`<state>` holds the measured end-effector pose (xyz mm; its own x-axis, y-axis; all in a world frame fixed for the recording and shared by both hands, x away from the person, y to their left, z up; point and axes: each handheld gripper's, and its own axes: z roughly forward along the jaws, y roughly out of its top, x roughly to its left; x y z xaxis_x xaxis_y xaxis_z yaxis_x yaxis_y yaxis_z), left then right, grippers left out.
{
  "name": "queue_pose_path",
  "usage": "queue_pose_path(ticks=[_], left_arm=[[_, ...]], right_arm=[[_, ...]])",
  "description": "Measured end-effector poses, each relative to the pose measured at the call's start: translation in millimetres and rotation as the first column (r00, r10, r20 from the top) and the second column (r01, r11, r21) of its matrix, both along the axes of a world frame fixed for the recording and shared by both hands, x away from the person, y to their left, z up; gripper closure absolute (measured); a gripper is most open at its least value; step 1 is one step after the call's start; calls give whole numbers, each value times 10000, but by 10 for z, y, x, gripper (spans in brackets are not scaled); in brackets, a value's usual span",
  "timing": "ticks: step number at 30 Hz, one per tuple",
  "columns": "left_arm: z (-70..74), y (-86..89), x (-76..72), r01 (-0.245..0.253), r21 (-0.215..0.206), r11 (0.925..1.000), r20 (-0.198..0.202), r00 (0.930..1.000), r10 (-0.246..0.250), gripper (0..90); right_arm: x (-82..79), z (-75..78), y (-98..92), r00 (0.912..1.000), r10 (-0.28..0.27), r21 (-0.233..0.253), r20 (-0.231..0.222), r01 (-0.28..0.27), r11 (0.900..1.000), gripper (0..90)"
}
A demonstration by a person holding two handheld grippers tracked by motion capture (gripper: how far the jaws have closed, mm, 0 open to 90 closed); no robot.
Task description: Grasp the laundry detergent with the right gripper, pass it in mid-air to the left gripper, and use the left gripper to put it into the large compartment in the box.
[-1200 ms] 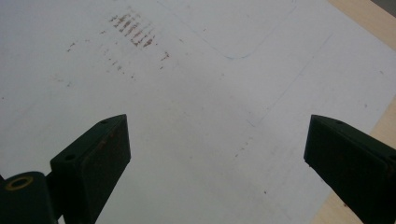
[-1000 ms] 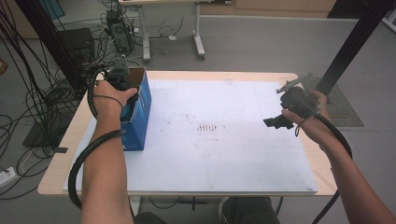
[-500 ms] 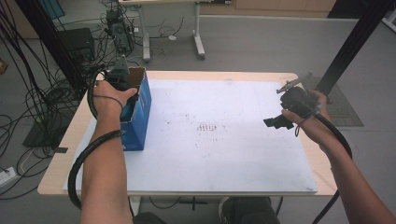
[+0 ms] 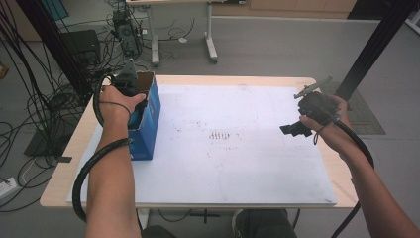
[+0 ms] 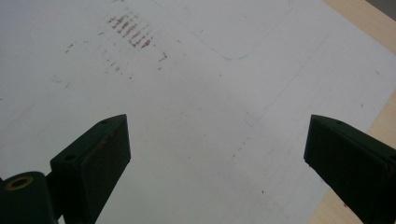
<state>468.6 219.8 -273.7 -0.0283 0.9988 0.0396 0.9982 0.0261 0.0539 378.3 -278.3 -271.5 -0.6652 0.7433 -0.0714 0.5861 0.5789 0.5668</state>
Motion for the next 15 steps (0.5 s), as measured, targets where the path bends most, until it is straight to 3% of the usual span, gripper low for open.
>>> queue_pose_path(ticks=[15], left_arm=[[-1, 5, -4, -19, -51, 10000, 11, 10000, 19, 356]], right_arm=[[-3, 28, 5, 10000, 28, -22, 47, -28, 10000, 72]])
